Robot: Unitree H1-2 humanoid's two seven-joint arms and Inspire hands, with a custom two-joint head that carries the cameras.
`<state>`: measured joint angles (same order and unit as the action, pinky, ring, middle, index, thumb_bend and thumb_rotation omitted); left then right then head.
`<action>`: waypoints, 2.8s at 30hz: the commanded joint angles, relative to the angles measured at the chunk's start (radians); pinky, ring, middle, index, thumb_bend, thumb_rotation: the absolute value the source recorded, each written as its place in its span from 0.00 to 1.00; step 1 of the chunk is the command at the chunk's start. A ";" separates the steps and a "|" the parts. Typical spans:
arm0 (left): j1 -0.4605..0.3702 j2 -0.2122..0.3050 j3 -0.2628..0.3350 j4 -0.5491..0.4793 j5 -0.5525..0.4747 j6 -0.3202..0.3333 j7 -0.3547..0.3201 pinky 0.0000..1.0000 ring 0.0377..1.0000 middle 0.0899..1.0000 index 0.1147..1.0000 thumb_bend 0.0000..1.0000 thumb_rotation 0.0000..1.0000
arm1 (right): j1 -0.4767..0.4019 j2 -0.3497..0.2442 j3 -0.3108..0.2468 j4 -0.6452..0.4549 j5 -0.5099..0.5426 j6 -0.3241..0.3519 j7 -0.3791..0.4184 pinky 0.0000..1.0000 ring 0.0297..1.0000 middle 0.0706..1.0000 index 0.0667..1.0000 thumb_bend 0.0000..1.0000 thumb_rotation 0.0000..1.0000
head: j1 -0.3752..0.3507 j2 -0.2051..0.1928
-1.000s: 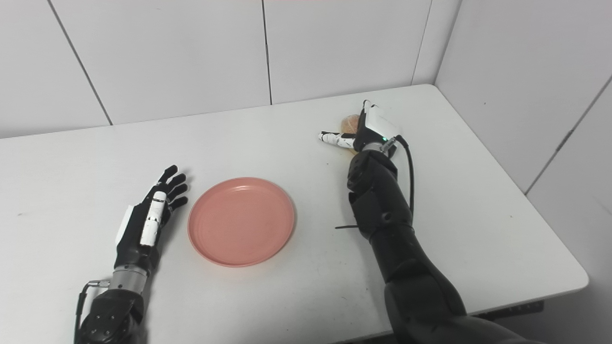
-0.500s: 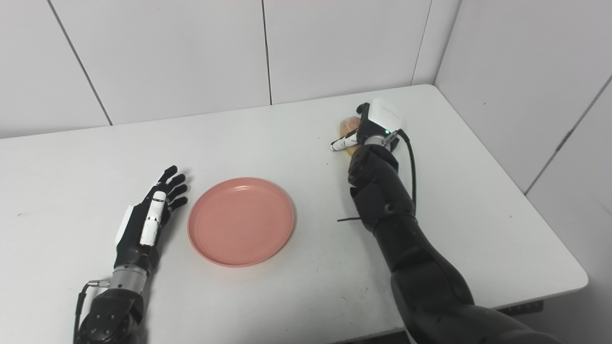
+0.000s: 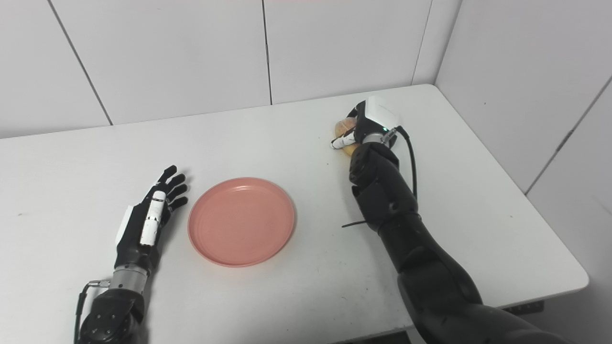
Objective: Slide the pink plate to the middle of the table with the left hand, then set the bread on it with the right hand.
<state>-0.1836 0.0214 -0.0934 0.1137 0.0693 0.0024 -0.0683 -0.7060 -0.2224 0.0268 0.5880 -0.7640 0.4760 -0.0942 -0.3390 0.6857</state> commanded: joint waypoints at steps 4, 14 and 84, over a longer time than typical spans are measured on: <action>-0.027 -0.009 -0.009 -0.012 0.015 -0.009 0.011 0.84 0.87 0.88 0.86 0.32 1.00 | -0.020 -0.014 -0.014 -0.124 -0.004 -0.007 0.039 0.28 0.33 0.40 0.50 0.51 0.00 | 0.005 -0.002; -0.030 -0.020 -0.013 -0.005 0.028 -0.013 0.031 0.85 0.88 0.88 0.87 0.31 1.00 | 0.039 0.007 -0.010 -0.434 -0.098 -0.006 0.259 0.31 0.36 0.40 0.50 0.51 0.01 | 0.039 0.000; -0.048 -0.152 -0.025 -0.024 0.169 0.004 0.197 0.82 0.88 0.88 0.86 0.32 1.00 | 0.272 0.119 0.464 -0.692 -0.141 -0.038 0.495 0.34 0.39 0.45 0.45 0.51 0.14 | 0.339 0.124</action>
<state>-0.1885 -0.1192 -0.1107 0.1146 0.2225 0.0313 0.1127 -0.4062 -0.1015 0.4822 -0.0830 -0.9052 0.4518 0.3835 -0.0015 0.8084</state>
